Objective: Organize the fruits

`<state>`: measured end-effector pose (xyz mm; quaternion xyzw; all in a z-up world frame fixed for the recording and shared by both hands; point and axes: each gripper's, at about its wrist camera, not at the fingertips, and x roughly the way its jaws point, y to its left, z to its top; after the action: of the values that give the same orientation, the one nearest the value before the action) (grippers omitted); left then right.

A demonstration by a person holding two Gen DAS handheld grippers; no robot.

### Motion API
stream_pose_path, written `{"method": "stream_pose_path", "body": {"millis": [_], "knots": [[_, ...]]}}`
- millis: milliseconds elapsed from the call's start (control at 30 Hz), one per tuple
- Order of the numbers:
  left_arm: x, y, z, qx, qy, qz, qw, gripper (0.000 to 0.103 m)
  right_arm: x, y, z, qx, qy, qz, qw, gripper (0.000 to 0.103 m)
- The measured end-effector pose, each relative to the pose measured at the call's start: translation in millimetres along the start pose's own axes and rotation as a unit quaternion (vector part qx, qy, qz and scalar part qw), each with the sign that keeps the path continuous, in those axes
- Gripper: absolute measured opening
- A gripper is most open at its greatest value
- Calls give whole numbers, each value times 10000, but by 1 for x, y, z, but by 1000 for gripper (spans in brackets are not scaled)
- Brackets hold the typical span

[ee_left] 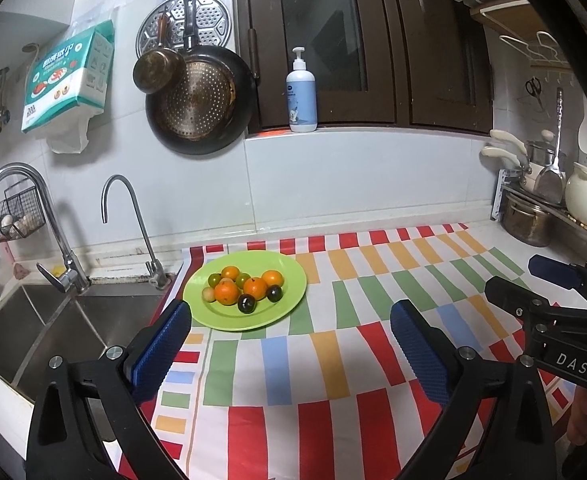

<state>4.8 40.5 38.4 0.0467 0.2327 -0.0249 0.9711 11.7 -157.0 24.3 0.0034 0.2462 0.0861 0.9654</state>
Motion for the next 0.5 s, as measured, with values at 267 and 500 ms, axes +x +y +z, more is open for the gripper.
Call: {"method": "stream_pose_path", "body": {"millis": [267, 500], "knots": [[-1, -3, 1, -15, -46, 1, 10000, 103, -3, -3, 0, 11, -17, -52, 10000, 74], [-2, -6, 2, 31, -111, 6, 9999, 103, -1, -6, -1, 28, 7, -63, 10000, 74]]}}
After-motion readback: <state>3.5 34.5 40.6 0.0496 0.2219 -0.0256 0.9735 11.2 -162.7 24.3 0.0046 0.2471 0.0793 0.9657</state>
